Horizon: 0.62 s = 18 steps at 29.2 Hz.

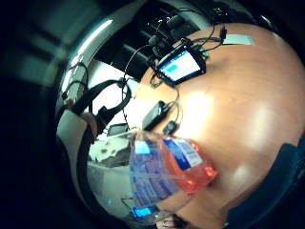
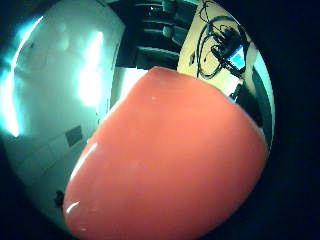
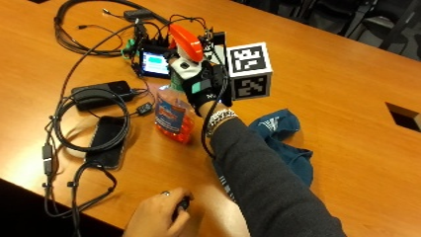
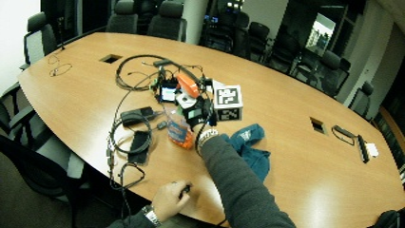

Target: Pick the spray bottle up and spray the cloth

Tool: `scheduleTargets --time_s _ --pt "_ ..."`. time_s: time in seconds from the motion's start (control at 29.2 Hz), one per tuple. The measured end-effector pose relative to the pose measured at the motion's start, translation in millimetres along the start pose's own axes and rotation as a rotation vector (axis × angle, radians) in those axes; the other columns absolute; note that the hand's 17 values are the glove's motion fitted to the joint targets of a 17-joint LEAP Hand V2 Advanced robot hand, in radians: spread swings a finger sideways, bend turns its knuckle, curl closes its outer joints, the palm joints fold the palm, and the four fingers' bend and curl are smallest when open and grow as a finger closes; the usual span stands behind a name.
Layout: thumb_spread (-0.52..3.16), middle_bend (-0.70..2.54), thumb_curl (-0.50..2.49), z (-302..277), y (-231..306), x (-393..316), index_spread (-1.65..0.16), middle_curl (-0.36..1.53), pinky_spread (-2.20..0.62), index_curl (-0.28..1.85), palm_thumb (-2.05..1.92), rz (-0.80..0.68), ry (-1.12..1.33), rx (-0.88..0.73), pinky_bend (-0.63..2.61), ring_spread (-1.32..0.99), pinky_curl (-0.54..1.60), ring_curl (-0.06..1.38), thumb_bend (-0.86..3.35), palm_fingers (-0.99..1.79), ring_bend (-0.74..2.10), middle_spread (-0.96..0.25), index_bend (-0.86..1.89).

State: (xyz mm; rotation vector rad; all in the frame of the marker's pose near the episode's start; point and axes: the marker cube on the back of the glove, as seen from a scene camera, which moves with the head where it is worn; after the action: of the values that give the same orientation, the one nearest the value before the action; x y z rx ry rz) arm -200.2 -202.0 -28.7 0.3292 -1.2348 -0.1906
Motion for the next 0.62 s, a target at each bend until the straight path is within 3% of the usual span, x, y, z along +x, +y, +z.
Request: scheduleTargets --time_s 0.41,0.62 --pt "0.67 0.46 0.72 2 -2 -18 -0.32 0.50 0.00 0.48 0.84 -0.038 0.145 -0.154 0.38 -0.17 0.39 0.46 -0.05 0.75 0.59 -0.23 -0.01" --pt "0.80 0.46 0.68 -1 1 -14 -0.32 0.48 0.07 0.37 0.83 -0.016 0.147 -0.187 0.38 -0.15 0.36 0.42 -0.03 0.76 0.59 -0.22 0.01"
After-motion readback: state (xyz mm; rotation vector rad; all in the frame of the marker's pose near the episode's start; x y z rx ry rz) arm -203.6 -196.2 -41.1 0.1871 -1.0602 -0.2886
